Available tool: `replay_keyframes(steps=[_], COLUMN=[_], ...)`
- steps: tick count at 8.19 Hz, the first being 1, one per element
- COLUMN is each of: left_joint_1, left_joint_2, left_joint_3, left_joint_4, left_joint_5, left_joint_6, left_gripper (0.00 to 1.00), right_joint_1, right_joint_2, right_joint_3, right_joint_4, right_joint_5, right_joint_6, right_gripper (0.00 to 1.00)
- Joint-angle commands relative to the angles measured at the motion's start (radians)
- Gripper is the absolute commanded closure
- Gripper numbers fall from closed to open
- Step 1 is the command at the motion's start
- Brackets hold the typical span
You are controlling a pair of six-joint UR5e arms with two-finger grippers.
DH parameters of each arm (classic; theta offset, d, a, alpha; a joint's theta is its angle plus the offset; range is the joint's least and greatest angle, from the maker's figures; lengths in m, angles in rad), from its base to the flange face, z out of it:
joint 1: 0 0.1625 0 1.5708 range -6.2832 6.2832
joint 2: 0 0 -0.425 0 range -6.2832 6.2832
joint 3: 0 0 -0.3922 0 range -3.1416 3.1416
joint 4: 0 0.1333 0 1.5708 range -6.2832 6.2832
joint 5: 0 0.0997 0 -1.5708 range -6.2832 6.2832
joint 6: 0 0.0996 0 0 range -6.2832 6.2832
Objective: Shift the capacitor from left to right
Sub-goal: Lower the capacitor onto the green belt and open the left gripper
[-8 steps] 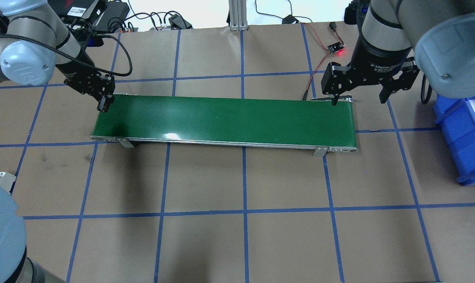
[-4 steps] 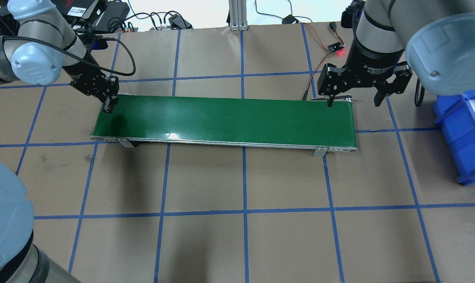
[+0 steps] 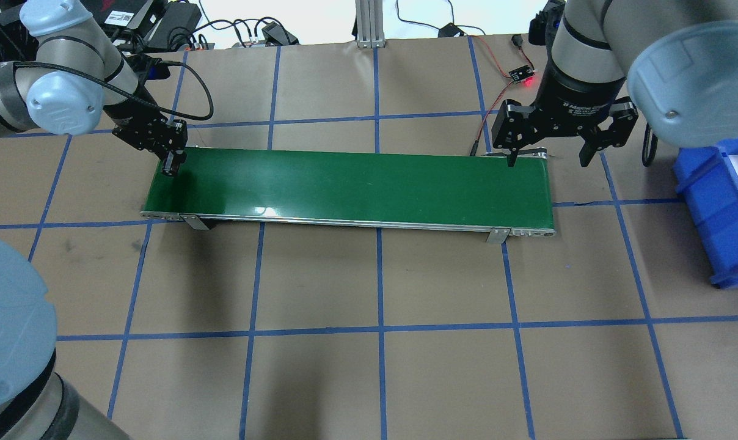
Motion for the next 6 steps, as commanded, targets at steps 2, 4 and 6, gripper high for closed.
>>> replay_keyframes(steps=[2,4,6], left_joint_1=[-0.008,-0.008,-0.008], left_joint_2=[-0.004,-0.004,-0.012], left_joint_3=[-0.008,-0.012,-0.012], left_joint_4=[0.002,0.004,0.021], left_joint_5=[-0.006,-0.004,-0.007], left_joint_6=[-0.019,-0.027,-0.027], left_gripper=[0.99,0.87,0.72], right_joint_1=[0.000,0.000,0.000], right_joint_2=[0.001,0.000,0.001], right_joint_3=[0.023,0.035,0.037], right_joint_4=[-0.029,-0.060,-0.063], right_joint_5=[0.002,0.002,0.002], right_joint_6=[-0.001,-0.003,-0.003], right_gripper=[0.00,0.00,0.00])
